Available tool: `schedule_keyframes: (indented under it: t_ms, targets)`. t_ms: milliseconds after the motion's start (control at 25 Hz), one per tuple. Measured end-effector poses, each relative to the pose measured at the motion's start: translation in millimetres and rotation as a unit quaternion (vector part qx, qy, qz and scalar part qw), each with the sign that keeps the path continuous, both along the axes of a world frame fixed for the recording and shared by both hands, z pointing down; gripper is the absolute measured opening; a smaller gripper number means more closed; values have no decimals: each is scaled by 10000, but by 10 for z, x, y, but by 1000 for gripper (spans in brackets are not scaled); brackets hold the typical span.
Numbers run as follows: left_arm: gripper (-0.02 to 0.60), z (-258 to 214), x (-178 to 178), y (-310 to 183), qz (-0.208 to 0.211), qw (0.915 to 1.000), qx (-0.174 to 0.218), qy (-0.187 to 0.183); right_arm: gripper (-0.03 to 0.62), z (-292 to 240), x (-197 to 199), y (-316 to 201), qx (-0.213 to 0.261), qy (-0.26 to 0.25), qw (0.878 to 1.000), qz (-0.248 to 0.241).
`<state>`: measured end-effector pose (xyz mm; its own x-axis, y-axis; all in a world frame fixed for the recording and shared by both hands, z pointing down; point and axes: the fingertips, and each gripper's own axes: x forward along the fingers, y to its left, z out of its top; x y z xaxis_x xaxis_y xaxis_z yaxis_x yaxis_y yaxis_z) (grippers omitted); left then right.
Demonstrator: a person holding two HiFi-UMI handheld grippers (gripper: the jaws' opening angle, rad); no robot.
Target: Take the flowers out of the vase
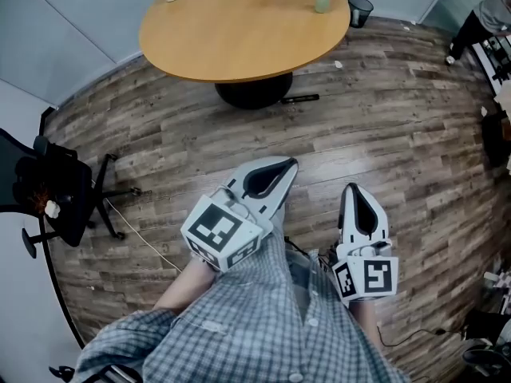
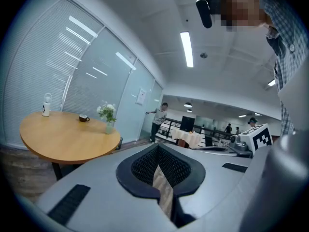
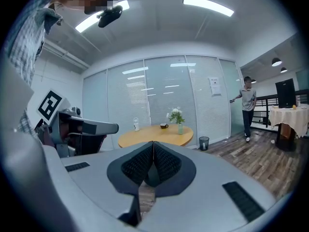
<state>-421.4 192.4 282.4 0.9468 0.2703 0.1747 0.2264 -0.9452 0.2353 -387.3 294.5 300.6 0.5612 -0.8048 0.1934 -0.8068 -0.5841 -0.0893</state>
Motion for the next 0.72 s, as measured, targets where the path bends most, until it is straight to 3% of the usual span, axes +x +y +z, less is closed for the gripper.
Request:
schedule_keyframes:
  t_ms: [720]
  targets:
    - [8, -75, 1324, -880, 155, 9998, 64, 124, 11, -118, 1340, -734, -54, 141, 9991, 397]
